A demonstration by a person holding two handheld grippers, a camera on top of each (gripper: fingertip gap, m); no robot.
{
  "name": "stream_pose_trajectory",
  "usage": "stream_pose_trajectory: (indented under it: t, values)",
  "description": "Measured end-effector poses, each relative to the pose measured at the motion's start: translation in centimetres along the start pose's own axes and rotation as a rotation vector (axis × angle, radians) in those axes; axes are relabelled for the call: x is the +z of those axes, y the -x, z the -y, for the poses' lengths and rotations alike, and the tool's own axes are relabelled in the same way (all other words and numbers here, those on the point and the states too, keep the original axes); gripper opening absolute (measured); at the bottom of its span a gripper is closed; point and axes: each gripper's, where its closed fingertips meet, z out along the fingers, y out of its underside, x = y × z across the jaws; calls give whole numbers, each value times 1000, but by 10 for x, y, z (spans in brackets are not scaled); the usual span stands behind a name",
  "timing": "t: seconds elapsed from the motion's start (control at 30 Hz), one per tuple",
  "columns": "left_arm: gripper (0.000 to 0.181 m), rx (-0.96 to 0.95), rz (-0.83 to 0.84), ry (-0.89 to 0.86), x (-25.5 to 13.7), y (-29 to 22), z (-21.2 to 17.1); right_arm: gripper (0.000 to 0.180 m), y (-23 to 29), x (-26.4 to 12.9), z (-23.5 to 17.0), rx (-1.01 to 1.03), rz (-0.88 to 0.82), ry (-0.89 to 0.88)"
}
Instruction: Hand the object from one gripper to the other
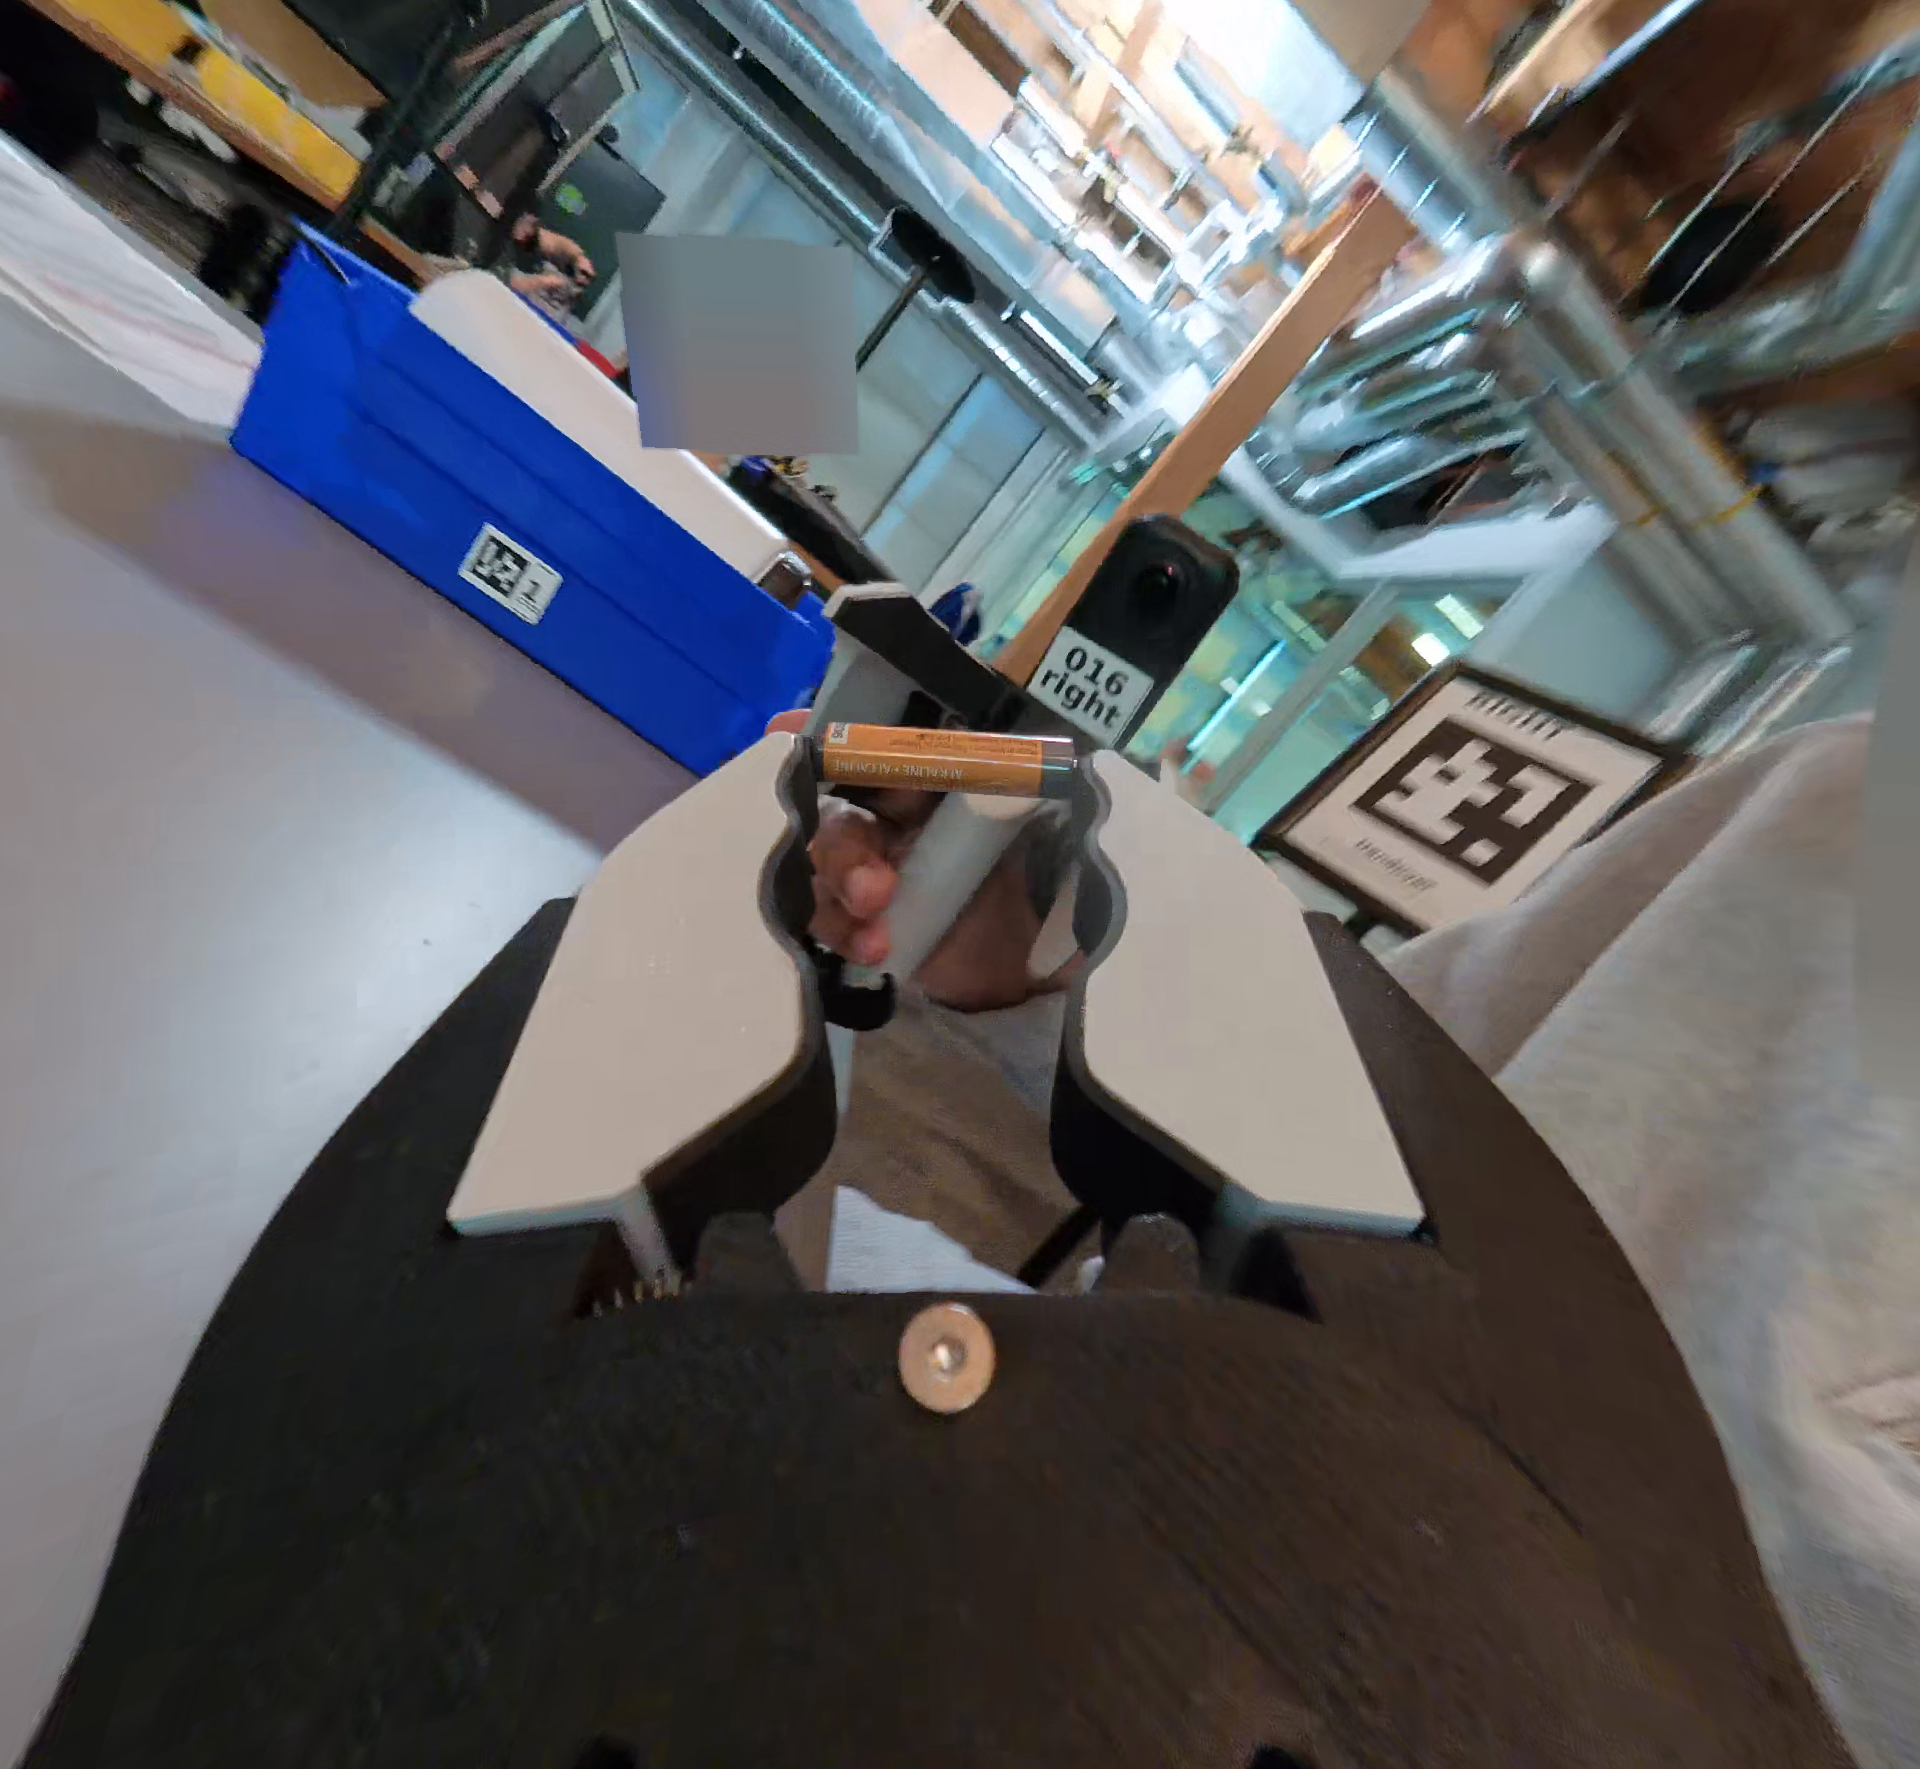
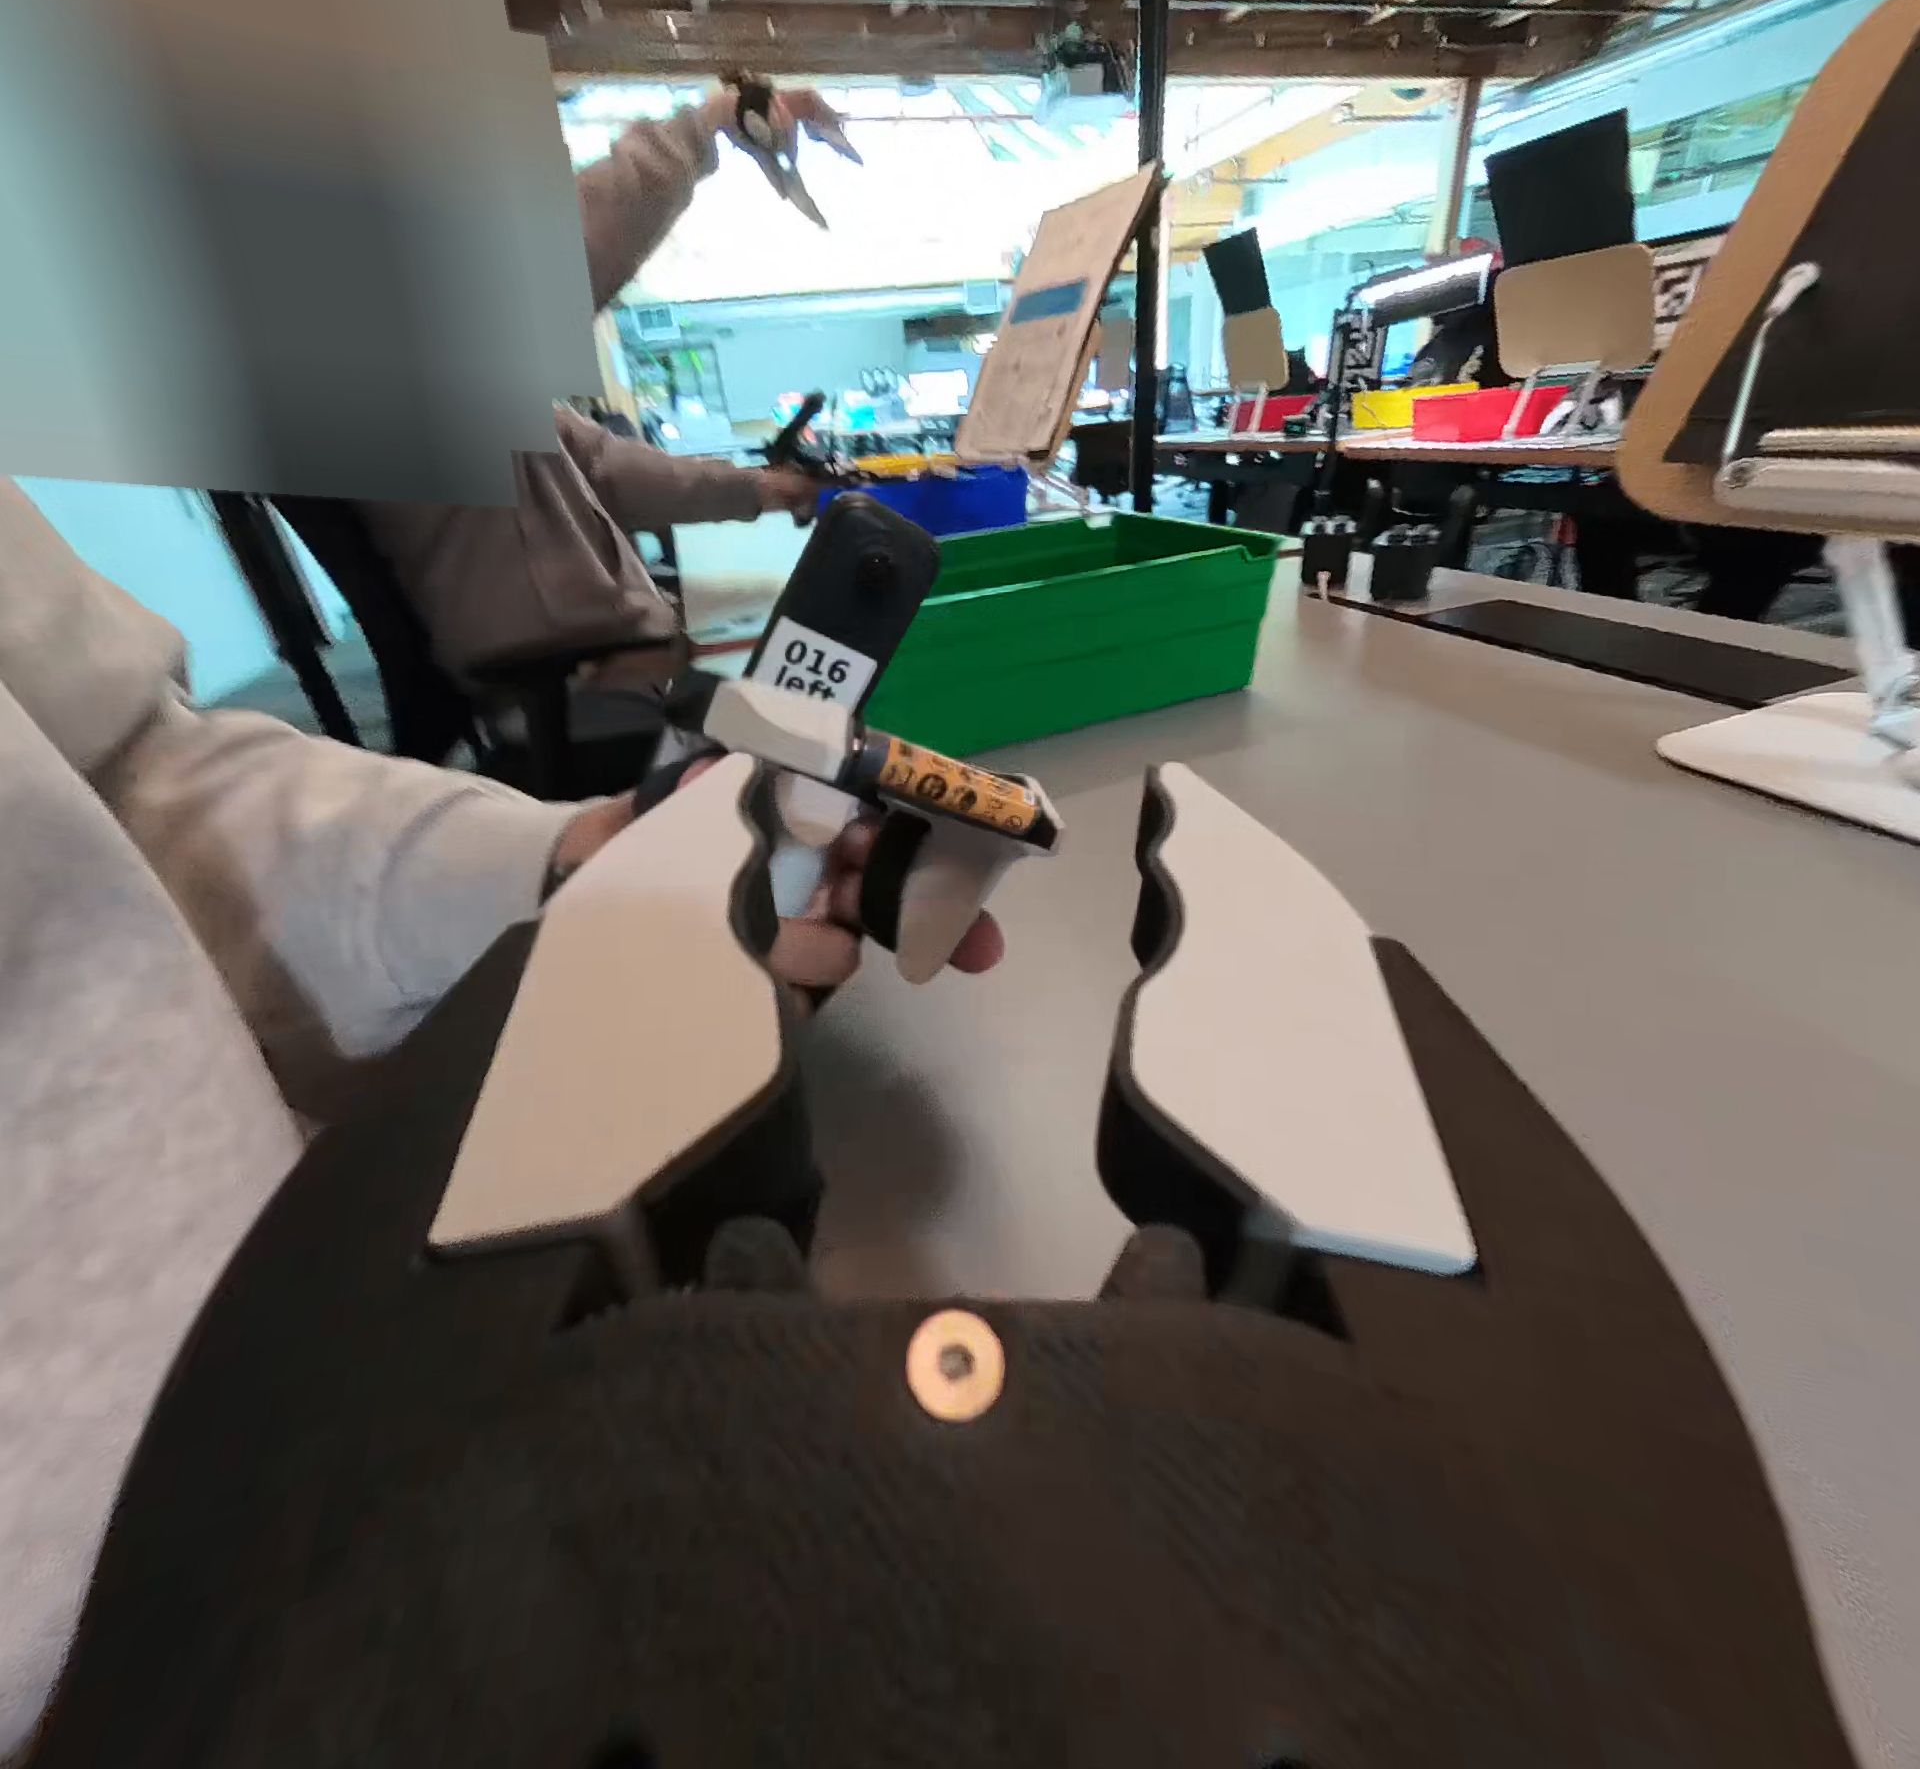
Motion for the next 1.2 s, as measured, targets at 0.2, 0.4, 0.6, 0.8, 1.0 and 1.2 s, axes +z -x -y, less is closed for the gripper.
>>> stream_pose_trajectory:
  t: [0.2,0.4,0.6,0.8,1.0,1.2]
  values:
    - [47,407,137,87,3,-5,-4,56,-7,-4,0,397,77,-32]
    - [48,750,381,312,3,23,-27,36,-7,-2,-25,784,180,81]
    - [48,950,416,386,4,23,-34,20,4,1,-37,981,287,129]
    - [48,1002,413,395,4,21,-35,19,13,3,-41,979,328,179]
    - [48,915,374,371,5,19,-34,21,5,1,-34,947,302,121]
    - [47,732,313,308,4,16,-28,23,-13,-5,-22,631,160,36]
